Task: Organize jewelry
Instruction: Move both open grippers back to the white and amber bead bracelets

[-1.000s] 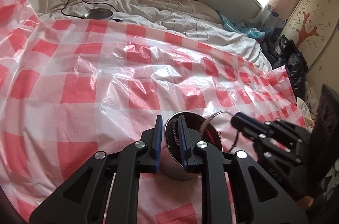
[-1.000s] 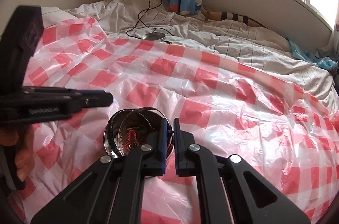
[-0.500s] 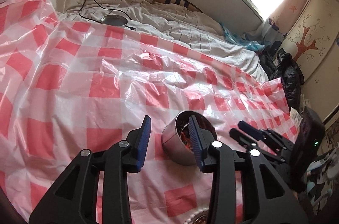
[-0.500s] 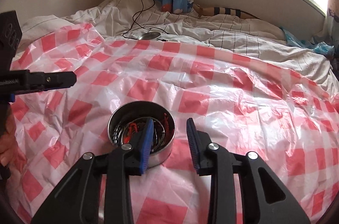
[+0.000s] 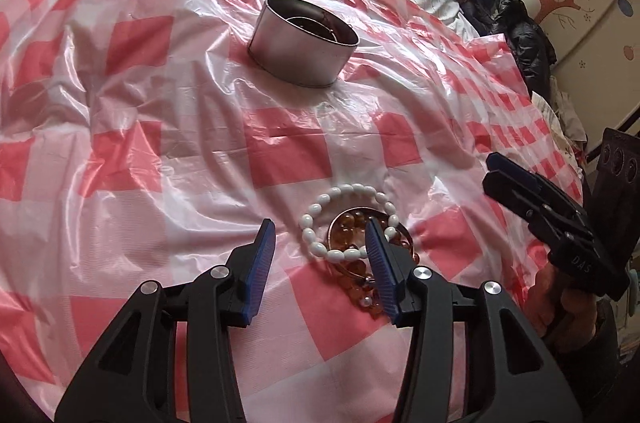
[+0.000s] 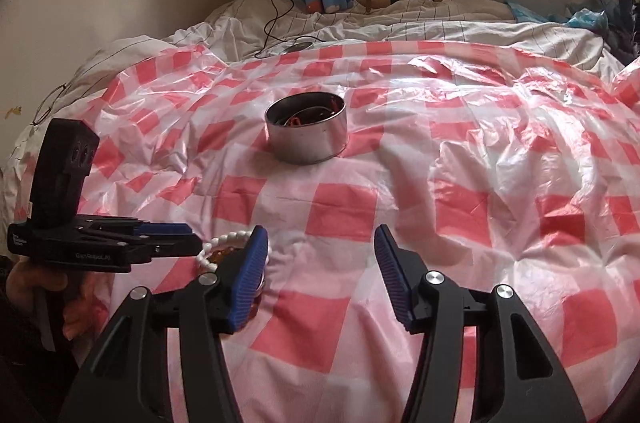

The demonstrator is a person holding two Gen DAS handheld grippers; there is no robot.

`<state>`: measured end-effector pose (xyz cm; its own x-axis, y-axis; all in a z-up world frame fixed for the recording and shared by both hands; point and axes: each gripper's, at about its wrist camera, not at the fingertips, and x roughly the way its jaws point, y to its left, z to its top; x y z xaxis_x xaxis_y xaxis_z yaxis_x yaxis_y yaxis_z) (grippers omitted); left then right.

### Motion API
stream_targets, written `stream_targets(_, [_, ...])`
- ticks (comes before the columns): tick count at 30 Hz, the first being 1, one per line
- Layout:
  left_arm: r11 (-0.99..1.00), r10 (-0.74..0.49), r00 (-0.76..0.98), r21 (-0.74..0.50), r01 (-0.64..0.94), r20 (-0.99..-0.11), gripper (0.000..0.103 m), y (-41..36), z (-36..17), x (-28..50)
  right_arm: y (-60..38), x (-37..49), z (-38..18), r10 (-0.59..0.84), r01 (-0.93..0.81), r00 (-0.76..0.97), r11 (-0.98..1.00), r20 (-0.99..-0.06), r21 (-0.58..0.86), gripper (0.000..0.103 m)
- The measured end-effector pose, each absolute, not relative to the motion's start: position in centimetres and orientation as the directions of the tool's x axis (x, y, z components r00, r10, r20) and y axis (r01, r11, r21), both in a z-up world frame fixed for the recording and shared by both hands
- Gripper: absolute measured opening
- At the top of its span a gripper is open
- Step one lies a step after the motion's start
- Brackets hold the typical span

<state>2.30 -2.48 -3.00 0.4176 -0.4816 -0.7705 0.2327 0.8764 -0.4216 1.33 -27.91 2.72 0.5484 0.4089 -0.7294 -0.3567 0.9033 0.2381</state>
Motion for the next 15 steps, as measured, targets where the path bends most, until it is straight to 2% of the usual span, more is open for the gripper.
stream_targets(3, [0.877,-0.481,0.428,-0.415,0.244,-0.765,0.044,-3.1,-3.2,2.6,-26.7,0.6,2.1,0.409,-0.387,0.528,0.896,-0.744,0.218,0.054])
stream_targets(7, [0.848,-0.53,0.39,-0.485,0.214,-0.753,0.044,-3.2,-4.2,4.0,-26.7,0.7,1.3,0.407,-0.374,0.516,0.899,-0.754,0.23,0.055])
stream_targets(12, [0.849,-0.527,0.387,-0.493,0.191,-0.757,0.044,-3.5,-4.8,4.9,-26.9,1.0,1.1,0.409,-0.366,0.514,0.899,-0.754,0.239,0.056])
stream_targets(13, [0.85,-0.524,0.389,-0.495,0.182,-0.757,0.04,-3.4,-5.0,5.1,-26.7,1.0,1.1,0.41,-0.37,0.513,0.898,-0.755,0.237,0.056])
stream_targets(14, [0.858,-0.511,0.392,-0.482,0.178,-0.765,0.031,-3.4,-5.0,5.1,-26.6,1.0,1.0,0.411,-0.374,0.51,0.897,-0.756,0.235,0.056])
stream_targets(15, [0.873,-0.486,0.397,-0.454,0.179,-0.778,0.025,-3.5,-5.0,5.2,-26.4,1.0,0.9,0.412,-0.378,0.506,0.895,-0.758,0.235,0.056])
